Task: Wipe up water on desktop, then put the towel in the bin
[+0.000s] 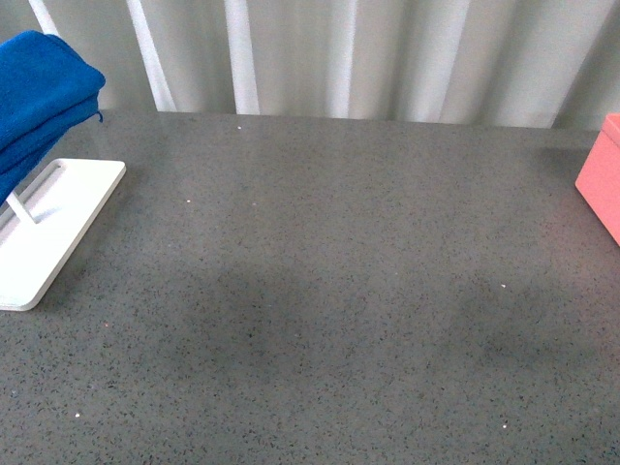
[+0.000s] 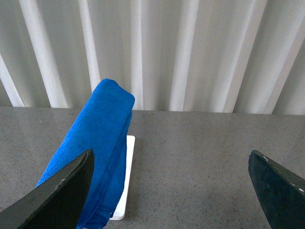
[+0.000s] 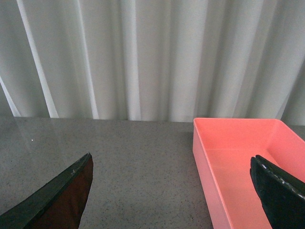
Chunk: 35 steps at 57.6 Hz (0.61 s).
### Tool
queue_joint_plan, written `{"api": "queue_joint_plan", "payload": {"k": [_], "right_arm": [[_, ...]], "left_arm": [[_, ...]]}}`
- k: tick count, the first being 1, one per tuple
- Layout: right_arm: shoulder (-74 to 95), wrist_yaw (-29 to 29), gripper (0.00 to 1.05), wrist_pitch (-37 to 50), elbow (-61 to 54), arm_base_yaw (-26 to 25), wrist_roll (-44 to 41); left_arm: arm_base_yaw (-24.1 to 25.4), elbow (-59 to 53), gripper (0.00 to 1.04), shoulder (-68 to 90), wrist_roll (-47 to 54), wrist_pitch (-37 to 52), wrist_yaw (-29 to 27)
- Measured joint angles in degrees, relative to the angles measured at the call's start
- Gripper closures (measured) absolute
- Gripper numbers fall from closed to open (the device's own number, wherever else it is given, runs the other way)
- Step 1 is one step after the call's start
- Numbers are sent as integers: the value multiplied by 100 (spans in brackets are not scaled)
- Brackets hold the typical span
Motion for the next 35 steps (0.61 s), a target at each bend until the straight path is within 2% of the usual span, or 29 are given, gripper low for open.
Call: {"api": "queue_joint_plan", "payload": {"k": [35], "right_arm": [[0,0,7,0,0,0,2]], "left_arm": [[0,0,7,0,0,0,0]]}}
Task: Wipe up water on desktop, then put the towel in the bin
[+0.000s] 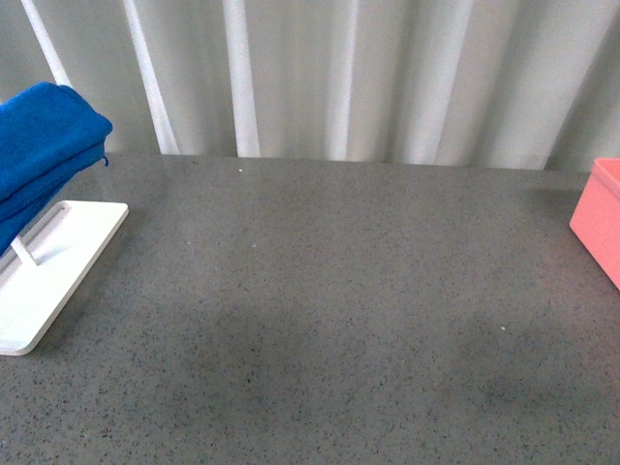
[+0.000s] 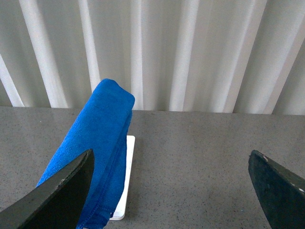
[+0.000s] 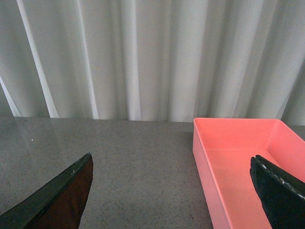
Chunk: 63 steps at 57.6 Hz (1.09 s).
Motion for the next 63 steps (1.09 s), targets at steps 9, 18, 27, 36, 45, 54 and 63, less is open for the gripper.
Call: {"api": "queue_joint_plan", "payload": {"k": [9,18,27,36,45,54,63], "right_arm": [[0,0,7,0,0,0,0],[0,0,7,0,0,0,0],[0,0,7,0,0,0,0],[0,0,7,0,0,0,0],[0,0,7,0,0,0,0],[0,0,7,0,0,0,0],[0,0,7,0,0,0,0]], "left_arm": [[0,0,7,0,0,0,0],[0,0,7,0,0,0,-2],[0,0,7,0,0,0,0],[-13,422,7,575,-269,-1145,-57],[-238,935,7,2129,-487,-1606,-455],[-907,2087,7,4192,-520,-63,-758],[-1032,4068,7,6922,-315,59,-608]]}}
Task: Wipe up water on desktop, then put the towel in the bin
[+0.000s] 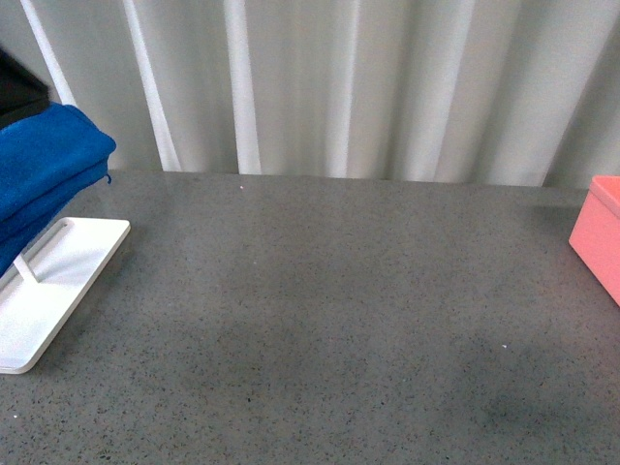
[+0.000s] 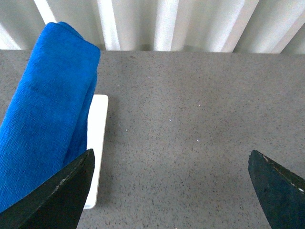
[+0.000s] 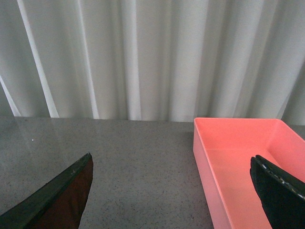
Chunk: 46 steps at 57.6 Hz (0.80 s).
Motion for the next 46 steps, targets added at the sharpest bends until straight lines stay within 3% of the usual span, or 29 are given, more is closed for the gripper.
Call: {"api": "queue_joint_plan", "payload": {"k": [9,17,28,46], "right_arm": [[0,0,7,0,0,0,0],[0,0,7,0,0,0,0],[0,0,7,0,0,0,0],[0,0,7,0,0,0,0]], "left_arm": [[205,2149,7,2273,437,-1126,-90],[507,3394,7,3368,649,-1784,-267],[944,4304,7,3989,793,-2332,-284],[1512,4789,7,4719,1408,-2131,-168]]}}
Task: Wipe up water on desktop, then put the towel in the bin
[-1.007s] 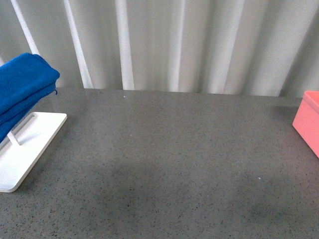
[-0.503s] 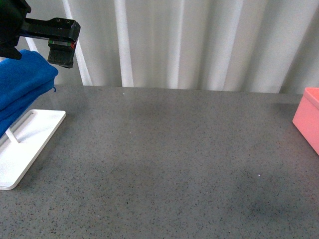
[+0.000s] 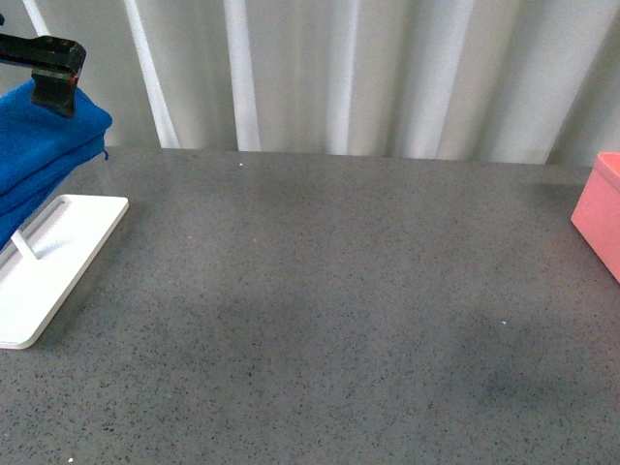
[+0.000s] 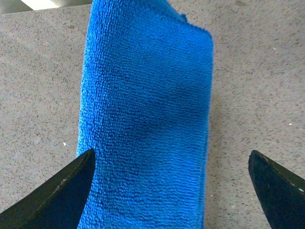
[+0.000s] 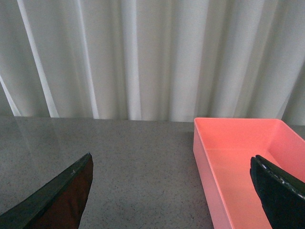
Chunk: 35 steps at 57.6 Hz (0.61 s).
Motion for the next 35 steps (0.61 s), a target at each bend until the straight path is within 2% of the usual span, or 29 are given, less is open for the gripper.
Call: {"api": "queue_joint_plan", "payload": {"k": [13,35], "right_arm": [[0,0,7,0,0,0,0],[0,0,7,0,0,0,0]], "left_arm": [[195,24,7,269,271,232,151],[236,24,7,431,568,494,199]]}}
